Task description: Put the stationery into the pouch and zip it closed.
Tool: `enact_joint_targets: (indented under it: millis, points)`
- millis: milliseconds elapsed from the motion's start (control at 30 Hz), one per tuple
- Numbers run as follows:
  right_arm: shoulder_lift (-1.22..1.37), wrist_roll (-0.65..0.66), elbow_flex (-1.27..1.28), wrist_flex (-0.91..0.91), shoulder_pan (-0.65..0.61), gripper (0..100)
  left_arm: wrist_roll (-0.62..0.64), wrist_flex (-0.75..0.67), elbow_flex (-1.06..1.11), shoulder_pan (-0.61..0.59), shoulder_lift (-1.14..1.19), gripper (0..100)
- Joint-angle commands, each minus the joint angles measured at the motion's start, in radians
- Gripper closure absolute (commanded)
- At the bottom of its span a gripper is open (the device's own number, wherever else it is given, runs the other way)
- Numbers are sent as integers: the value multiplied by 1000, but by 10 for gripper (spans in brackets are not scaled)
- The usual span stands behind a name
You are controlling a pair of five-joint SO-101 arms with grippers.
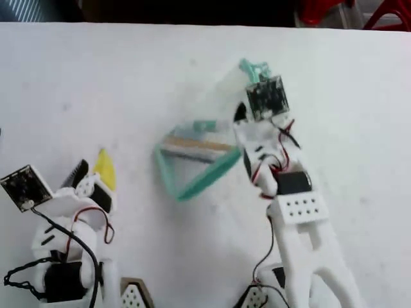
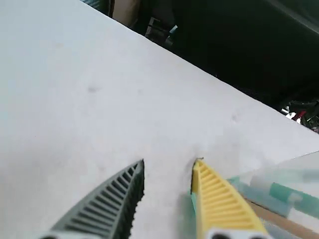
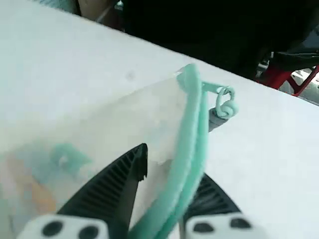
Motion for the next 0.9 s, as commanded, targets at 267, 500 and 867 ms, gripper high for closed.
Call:
enact_joint_targets:
  millis: [267, 500, 867]
  points:
    - [-174, 178, -26, 628, -22, 694, -331, -44, 64, 188, 4, 815]
    - [-180, 186, -167, 814, 87, 772, -442, -31, -5, 225, 196, 815]
    - [-173, 557, -212, 1227, 125, 474, -437, -61, -575, 222, 1383, 818]
